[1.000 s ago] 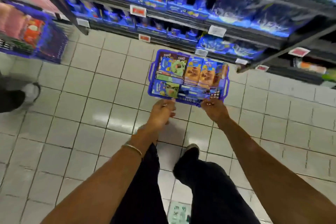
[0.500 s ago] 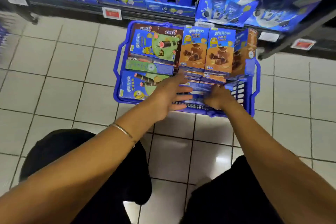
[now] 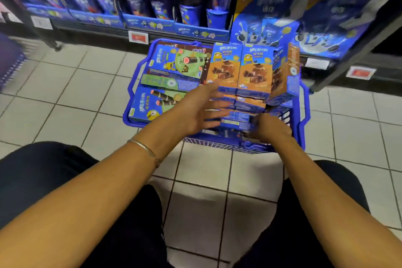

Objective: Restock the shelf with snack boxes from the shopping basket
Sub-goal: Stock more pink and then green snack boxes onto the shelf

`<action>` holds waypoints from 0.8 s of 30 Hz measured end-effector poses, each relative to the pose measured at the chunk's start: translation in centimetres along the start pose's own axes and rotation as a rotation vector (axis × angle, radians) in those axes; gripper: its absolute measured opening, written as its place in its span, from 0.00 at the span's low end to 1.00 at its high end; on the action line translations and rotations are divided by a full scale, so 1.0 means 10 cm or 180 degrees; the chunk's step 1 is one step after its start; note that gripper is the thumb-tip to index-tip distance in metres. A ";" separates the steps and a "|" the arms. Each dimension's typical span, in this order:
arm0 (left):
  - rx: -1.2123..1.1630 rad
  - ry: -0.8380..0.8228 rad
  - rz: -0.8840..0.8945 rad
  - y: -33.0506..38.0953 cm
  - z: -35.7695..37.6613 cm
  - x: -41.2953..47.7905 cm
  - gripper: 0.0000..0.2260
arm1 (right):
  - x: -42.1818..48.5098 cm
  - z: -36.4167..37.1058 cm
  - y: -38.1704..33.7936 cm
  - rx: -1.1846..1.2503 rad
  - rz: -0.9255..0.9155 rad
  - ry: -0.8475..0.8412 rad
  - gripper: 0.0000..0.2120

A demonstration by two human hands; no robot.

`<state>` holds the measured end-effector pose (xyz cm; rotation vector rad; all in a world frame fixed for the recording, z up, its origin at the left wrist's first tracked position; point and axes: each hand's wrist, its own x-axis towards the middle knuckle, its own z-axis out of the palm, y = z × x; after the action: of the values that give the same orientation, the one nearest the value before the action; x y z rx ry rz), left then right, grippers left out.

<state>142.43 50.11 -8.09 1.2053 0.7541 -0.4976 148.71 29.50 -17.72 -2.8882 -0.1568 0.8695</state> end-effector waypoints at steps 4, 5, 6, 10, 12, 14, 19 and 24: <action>-0.0089 0.0213 -0.0008 -0.04 -0.17 -0.06 0.19 | -0.17 -0.08 0.17 0.1241 -0.0440 0.0206 0.11; -0.0111 0.0230 -0.0024 -0.05 -0.20 -0.09 0.19 | -0.24 -0.11 0.21 0.1664 -0.0481 0.0280 0.09; -0.0120 0.0237 -0.0038 -0.07 -0.23 -0.14 0.19 | -0.32 -0.15 0.22 0.2028 -0.0560 0.0339 0.08; 0.0015 0.0325 0.0093 -0.05 -0.25 -0.32 0.14 | -0.61 -0.40 0.14 0.2932 -0.1143 0.0368 0.02; 0.0224 0.0501 0.0478 0.02 -0.24 -0.39 0.11 | -0.71 -0.53 0.07 0.3263 -0.1171 0.0229 0.02; 0.0453 0.0516 0.0875 0.08 -0.23 -0.46 0.13 | -0.77 -0.62 -0.02 0.3554 -0.1166 0.0080 0.05; 0.0308 0.0078 0.1410 0.04 -0.20 -0.51 0.10 | -0.89 -0.61 -0.35 0.3947 -0.1060 -0.0278 0.15; -0.0395 0.0405 0.1503 -0.02 -0.19 -0.38 0.09 | -0.91 -0.49 -0.52 0.3959 -0.1105 -0.0424 0.14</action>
<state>139.29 51.70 -5.65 1.2561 0.5712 0.0155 143.54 33.01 -7.93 -1.5920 -0.0750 0.7020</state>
